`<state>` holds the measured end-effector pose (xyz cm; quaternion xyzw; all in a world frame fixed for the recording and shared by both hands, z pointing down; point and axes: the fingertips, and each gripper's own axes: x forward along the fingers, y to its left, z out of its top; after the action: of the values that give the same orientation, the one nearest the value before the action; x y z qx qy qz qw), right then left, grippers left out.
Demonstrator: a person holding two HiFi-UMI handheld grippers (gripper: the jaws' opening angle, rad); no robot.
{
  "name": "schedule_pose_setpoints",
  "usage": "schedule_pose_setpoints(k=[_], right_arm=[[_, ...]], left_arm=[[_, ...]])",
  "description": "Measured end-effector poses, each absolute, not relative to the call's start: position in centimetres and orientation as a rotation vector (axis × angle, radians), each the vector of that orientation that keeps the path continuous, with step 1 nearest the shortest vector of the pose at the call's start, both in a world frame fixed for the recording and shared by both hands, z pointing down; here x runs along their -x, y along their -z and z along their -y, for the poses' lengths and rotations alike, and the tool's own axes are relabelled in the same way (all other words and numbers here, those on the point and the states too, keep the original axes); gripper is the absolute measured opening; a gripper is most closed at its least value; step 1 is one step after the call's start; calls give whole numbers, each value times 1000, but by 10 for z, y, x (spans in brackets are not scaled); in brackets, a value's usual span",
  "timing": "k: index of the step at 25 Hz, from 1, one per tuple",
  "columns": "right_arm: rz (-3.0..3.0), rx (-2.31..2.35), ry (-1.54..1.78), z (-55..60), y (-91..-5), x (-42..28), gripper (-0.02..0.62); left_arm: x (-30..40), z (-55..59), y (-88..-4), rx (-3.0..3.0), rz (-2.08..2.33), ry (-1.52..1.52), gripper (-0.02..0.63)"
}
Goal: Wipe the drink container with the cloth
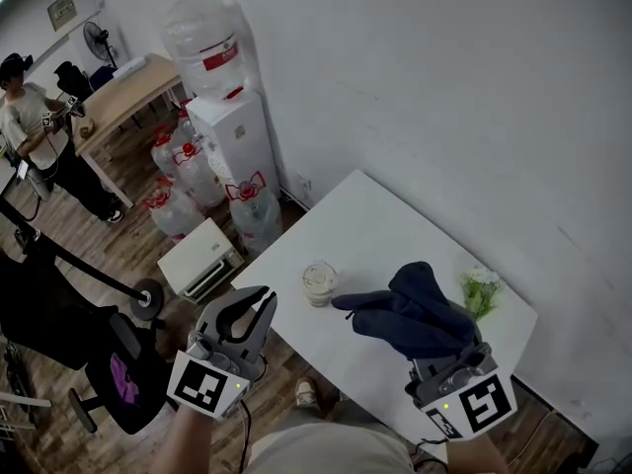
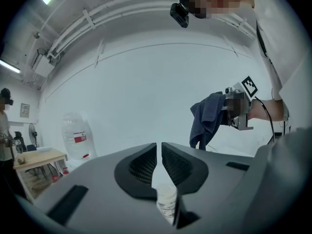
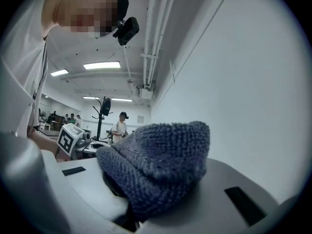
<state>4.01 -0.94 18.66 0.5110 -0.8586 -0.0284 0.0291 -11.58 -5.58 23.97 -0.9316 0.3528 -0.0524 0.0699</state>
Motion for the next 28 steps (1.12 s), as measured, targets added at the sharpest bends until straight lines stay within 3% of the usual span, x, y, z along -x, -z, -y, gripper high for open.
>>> schedule_pose_setpoints(k=[15, 28], right_arm=[[2635, -1457, -56, -11, -259, -10, 54], [2643, -1490, -62, -10, -247, -13, 54]], left_arm=[[124, 28, -288, 2684, -1072, 371, 38], [133, 33, -271, 2709, -1120, 251, 38]])
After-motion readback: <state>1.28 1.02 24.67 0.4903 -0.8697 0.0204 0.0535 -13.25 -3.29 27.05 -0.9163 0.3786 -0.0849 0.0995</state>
